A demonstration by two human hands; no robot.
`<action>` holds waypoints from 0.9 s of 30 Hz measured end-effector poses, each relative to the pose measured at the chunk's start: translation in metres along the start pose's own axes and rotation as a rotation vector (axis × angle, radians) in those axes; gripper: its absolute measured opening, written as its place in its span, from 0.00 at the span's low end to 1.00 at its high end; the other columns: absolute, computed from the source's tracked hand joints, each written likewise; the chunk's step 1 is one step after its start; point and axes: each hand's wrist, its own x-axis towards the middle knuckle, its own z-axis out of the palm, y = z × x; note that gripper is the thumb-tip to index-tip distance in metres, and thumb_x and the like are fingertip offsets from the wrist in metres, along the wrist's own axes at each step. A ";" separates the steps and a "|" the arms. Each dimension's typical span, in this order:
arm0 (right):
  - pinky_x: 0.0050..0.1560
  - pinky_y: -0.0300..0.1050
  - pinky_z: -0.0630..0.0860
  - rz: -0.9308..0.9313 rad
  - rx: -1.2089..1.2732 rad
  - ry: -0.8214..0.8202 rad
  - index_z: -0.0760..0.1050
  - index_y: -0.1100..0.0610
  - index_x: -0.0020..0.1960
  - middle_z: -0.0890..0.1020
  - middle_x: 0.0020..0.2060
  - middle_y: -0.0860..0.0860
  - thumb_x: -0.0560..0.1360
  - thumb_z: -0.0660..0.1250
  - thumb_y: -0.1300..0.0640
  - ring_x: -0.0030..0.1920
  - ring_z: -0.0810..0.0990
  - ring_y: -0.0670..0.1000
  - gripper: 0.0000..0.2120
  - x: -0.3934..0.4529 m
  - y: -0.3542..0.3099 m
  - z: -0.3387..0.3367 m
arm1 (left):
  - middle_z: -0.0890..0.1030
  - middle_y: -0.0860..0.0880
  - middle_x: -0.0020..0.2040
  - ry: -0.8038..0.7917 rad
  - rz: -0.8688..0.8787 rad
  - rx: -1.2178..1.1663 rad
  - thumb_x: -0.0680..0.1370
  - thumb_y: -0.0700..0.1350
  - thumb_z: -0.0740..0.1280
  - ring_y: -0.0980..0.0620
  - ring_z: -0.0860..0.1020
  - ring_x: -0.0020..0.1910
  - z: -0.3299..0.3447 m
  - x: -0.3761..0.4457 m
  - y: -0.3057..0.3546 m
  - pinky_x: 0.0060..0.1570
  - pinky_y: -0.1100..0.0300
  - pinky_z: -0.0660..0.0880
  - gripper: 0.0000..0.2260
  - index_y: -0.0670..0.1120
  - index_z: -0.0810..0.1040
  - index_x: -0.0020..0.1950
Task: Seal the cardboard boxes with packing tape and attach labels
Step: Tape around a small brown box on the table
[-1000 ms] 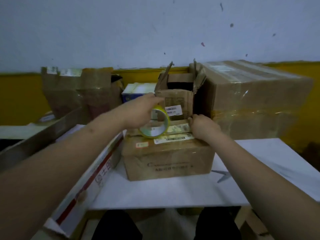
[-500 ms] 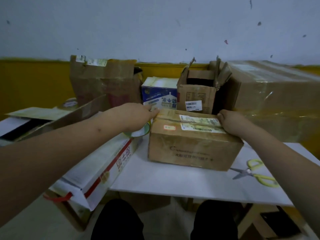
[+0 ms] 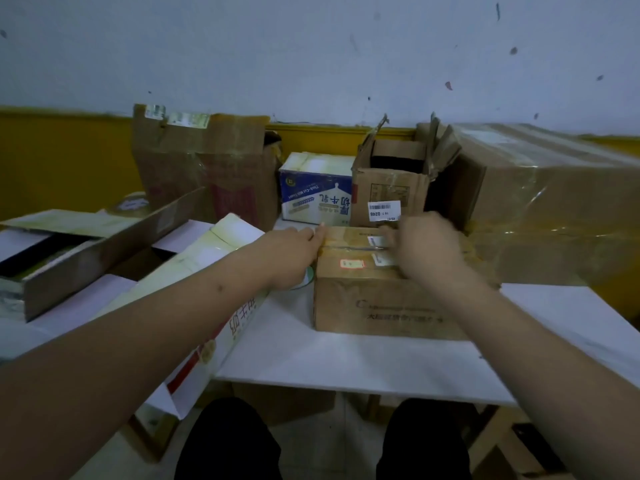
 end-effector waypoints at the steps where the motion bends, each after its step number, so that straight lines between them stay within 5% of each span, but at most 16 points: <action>1: 0.53 0.51 0.73 -0.060 0.091 -0.104 0.76 0.59 0.61 0.78 0.58 0.60 0.82 0.52 0.39 0.56 0.76 0.59 0.27 -0.003 -0.020 0.003 | 0.66 0.41 0.72 0.005 -0.010 -0.031 0.82 0.43 0.58 0.44 0.73 0.59 0.001 0.001 -0.001 0.46 0.56 0.68 0.35 0.40 0.39 0.81; 4: 0.75 0.63 0.52 -0.120 0.154 -0.317 0.55 0.55 0.80 0.55 0.79 0.59 0.80 0.41 0.32 0.78 0.55 0.62 0.37 -0.009 -0.051 0.009 | 0.63 0.41 0.75 -0.011 -0.029 -0.130 0.81 0.43 0.61 0.44 0.71 0.62 0.006 0.003 -0.001 0.54 0.54 0.72 0.38 0.40 0.38 0.81; 9: 0.78 0.60 0.44 -0.140 0.173 -0.381 0.43 0.51 0.82 0.45 0.81 0.57 0.80 0.41 0.33 0.80 0.44 0.59 0.36 -0.007 -0.044 0.011 | 0.59 0.39 0.78 -0.032 -0.035 -0.222 0.80 0.44 0.62 0.41 0.66 0.68 0.016 0.005 0.006 0.63 0.51 0.68 0.41 0.37 0.35 0.80; 12: 0.78 0.60 0.44 -0.131 0.155 -0.410 0.43 0.51 0.82 0.44 0.80 0.57 0.79 0.41 0.31 0.80 0.44 0.60 0.38 -0.006 -0.047 0.009 | 0.61 0.41 0.77 -0.107 -0.078 -0.384 0.78 0.44 0.63 0.40 0.63 0.72 0.014 0.010 0.003 0.68 0.48 0.66 0.40 0.39 0.40 0.81; 15: 0.78 0.60 0.45 -0.140 0.157 -0.388 0.43 0.51 0.82 0.44 0.80 0.57 0.79 0.41 0.30 0.80 0.44 0.60 0.38 -0.008 -0.047 0.009 | 0.76 0.44 0.63 -0.217 -0.157 -0.944 0.74 0.42 0.63 0.45 0.73 0.63 -0.001 0.011 -0.015 0.56 0.57 0.72 0.27 0.42 0.68 0.74; 17: 0.78 0.60 0.45 -0.139 0.164 -0.380 0.43 0.51 0.82 0.44 0.80 0.57 0.79 0.41 0.31 0.80 0.44 0.60 0.38 -0.008 -0.045 0.009 | 0.79 0.49 0.61 -0.268 -0.155 -1.072 0.77 0.39 0.62 0.52 0.75 0.61 -0.009 0.010 -0.021 0.55 0.66 0.71 0.18 0.43 0.76 0.68; 23: 0.78 0.60 0.45 -0.144 0.169 -0.374 0.45 0.51 0.82 0.45 0.80 0.57 0.79 0.40 0.31 0.80 0.45 0.60 0.37 -0.004 -0.044 0.013 | 0.78 0.40 0.65 -0.154 -0.237 -0.796 0.84 0.44 0.58 0.43 0.76 0.62 0.001 0.026 -0.004 0.58 0.56 0.71 0.16 0.40 0.75 0.68; 27: 0.77 0.58 0.53 -0.238 0.350 -0.241 0.58 0.53 0.80 0.56 0.80 0.54 0.81 0.47 0.35 0.79 0.53 0.56 0.34 -0.012 -0.044 0.006 | 0.69 0.42 0.75 -0.138 -0.219 -0.718 0.81 0.54 0.61 0.43 0.70 0.71 -0.004 0.025 -0.013 0.70 0.52 0.67 0.28 0.44 0.61 0.79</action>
